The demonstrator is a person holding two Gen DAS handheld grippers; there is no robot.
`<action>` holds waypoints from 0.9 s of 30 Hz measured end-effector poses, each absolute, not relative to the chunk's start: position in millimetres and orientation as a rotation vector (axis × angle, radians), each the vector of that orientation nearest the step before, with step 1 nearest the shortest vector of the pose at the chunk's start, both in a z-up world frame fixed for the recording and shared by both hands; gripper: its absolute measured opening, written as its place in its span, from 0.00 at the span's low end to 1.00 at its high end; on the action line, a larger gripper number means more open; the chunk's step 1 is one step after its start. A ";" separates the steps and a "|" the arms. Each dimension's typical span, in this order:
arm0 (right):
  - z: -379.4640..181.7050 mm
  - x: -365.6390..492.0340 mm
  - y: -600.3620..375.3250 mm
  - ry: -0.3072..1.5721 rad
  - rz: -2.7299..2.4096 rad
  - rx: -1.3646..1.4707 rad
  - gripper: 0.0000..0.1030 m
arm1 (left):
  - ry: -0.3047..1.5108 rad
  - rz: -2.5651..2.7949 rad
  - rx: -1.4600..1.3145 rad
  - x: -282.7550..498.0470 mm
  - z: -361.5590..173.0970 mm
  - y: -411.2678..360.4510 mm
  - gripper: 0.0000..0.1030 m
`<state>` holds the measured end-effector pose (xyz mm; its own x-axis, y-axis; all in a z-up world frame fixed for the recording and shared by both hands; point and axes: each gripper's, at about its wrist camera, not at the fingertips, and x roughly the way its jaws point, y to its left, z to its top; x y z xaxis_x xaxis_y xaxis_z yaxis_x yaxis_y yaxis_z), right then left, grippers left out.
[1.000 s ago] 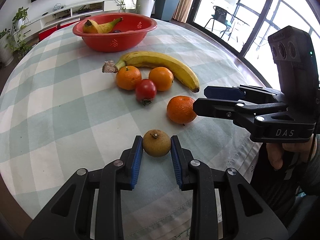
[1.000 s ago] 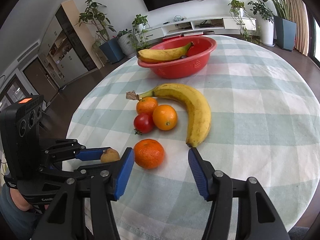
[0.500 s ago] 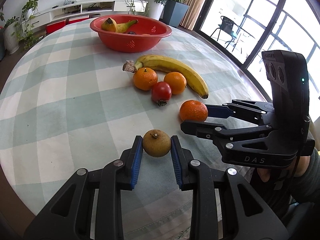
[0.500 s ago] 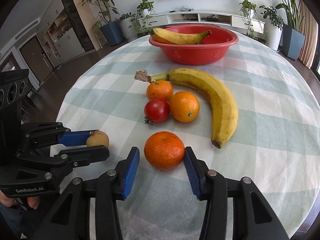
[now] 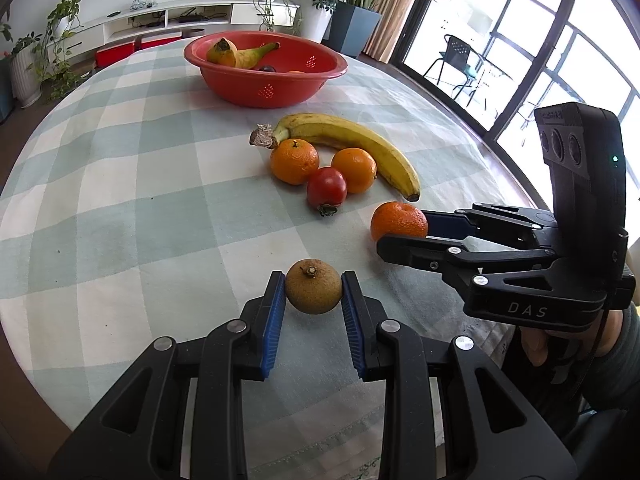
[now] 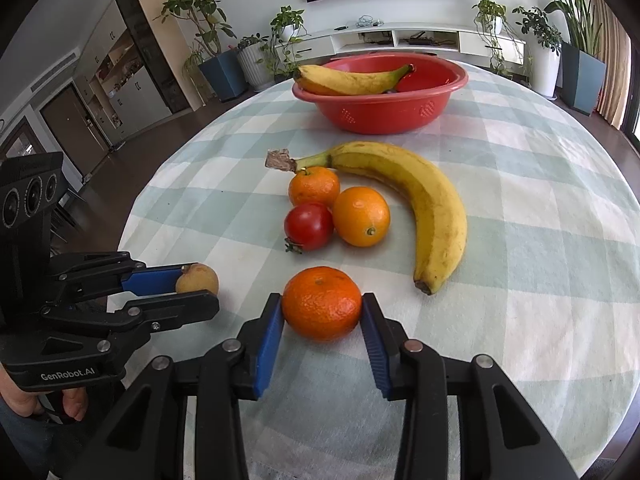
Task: Organize fruits
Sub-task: 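Close the right tool on the orange and lift both held fruits, then carry brown fruit in left tool and orange in right tool into the red bowl, release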
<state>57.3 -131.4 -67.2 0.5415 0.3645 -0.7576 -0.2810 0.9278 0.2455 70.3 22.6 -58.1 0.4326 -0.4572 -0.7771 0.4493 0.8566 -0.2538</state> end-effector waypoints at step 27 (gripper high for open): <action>39.6 218.0 -190.8 0.756 0.310 0.079 0.40 | 0.811 -0.505 0.212 253.0 44.5 -52.1 0.26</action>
<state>218.0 -190.8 39.6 0.6844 0.3046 -0.6624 -0.2484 0.9516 0.1809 253.0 -52.1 44.5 0.5789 -0.3485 -0.7372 0.5072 0.8618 -0.0092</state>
